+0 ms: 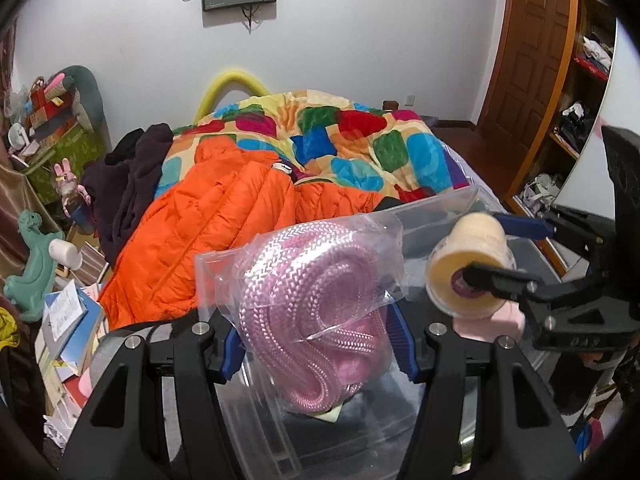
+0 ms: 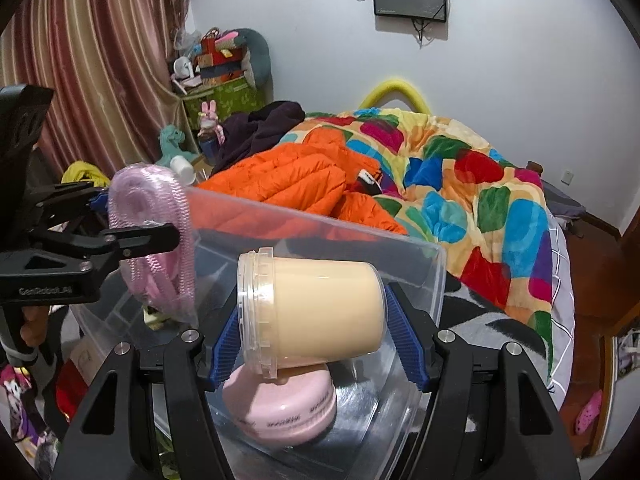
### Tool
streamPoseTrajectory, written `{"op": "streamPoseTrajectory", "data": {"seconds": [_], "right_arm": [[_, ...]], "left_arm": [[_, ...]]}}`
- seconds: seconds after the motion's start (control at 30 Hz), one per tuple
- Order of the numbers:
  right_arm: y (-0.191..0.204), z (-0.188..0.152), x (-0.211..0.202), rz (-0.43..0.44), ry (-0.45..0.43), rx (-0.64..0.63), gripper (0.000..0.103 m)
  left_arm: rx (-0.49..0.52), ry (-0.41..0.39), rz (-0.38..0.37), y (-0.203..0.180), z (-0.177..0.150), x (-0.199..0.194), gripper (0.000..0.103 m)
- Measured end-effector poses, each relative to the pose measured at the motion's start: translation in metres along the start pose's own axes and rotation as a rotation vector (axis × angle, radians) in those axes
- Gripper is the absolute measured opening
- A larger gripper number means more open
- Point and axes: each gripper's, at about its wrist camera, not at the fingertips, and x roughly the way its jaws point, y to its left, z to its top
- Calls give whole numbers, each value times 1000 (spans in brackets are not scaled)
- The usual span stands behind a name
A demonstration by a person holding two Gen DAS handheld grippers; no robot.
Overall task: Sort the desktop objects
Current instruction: 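Release the jar into the box with the right gripper while the left gripper releases the rope bag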
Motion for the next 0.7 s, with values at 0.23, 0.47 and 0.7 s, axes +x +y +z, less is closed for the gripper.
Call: {"op": "streamPoseTrajectory", "data": {"seconds": [0.23, 0.47, 0.7], "right_arm": [[5, -4, 3, -40, 10, -9, 62], [11, -7, 6, -47, 30, -41, 62], [16, -10, 4, -63, 40, -59, 63]], "left_arm": [[3, 38, -12, 0, 0, 12, 59], [6, 49, -1, -2, -4, 14, 59], [-23, -1, -16, -1, -4, -7, 60]]}}
